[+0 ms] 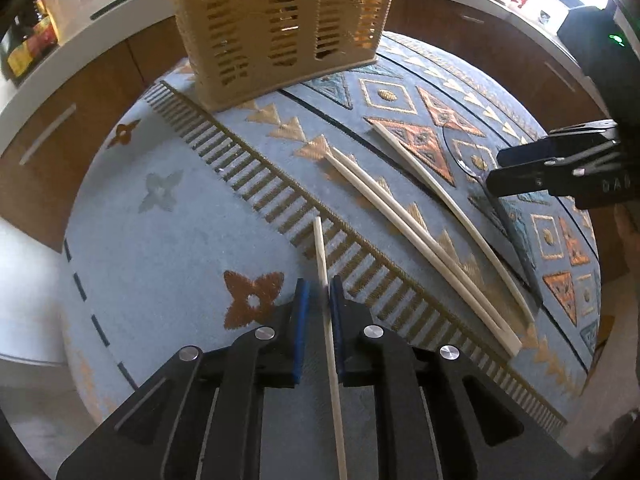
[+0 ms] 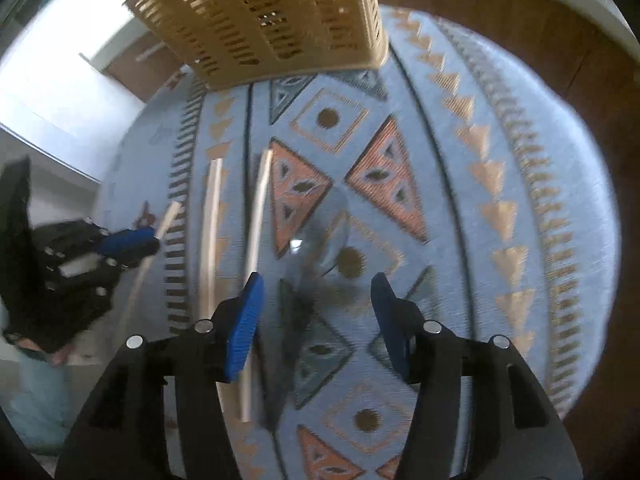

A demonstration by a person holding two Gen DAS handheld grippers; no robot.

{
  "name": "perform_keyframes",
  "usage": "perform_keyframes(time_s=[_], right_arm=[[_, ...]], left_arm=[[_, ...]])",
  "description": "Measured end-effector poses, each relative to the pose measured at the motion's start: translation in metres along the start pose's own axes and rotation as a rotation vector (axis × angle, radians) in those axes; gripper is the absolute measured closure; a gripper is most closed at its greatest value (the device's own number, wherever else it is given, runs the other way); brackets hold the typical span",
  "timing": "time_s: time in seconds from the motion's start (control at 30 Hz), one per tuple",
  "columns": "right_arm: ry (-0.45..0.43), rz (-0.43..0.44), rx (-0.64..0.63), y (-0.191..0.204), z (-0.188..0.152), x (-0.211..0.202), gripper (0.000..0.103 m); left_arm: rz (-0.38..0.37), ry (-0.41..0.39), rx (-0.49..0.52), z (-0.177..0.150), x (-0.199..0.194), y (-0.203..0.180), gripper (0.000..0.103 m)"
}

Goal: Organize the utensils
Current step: 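Grasp a wooden chopstick with the left tool while the right tool grasps a clear spoon, then lift the chopstick and clear spoon and carry them over the caddy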

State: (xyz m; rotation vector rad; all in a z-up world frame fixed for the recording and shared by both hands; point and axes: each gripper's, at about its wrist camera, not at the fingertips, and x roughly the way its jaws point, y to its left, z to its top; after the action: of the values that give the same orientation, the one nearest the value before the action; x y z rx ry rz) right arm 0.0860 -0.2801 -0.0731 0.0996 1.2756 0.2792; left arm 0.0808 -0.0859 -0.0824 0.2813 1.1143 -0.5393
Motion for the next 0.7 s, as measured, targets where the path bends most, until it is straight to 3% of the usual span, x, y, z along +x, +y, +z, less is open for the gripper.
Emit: perform_keyframes(time_s=[0.13, 0.23, 0.33, 0.37, 0.43, 0.5, 0.57, 0.7], right_arm=[[0.035, -0.008, 0.008, 0.013, 0.004, 0.005, 0.051], [0.051, -0.101, -0.014, 0.03, 0.008, 0.017, 0.051], [0.016, -0.244, -0.058, 0.05, 0.006, 0.021, 0.073], [0.017, -0.237, -0.067, 0.056, 0.004, 0.021, 0.085], [0.024, -0.23, -0.082, 0.063, 0.003, 0.022, 0.096], [0.021, -0.194, -0.067, 0.063, 0.003, 0.021, 0.1], [-0.003, -0.145, -0.056, 0.062, 0.002, 0.015, 0.101], [-0.106, -0.073, -0.079, 0.061, -0.003, -0.013, 0.101]], left_arm=[[0.021, 0.03, 0.042, 0.009, 0.004, -0.003, 0.093], [0.05, 0.055, 0.082, 0.014, 0.006, -0.01, 0.093], [0.109, 0.066, 0.15, 0.016, 0.009, -0.023, 0.093], [0.121, 0.064, 0.163, 0.016, 0.01, -0.026, 0.094], [0.125, 0.057, 0.161, 0.017, 0.009, -0.026, 0.1], [0.106, 0.03, 0.128, 0.017, 0.008, -0.022, 0.101], [0.042, -0.023, 0.054, 0.013, 0.0, -0.01, 0.101], [-0.066, -0.204, -0.08, 0.009, -0.032, 0.016, 0.101]])
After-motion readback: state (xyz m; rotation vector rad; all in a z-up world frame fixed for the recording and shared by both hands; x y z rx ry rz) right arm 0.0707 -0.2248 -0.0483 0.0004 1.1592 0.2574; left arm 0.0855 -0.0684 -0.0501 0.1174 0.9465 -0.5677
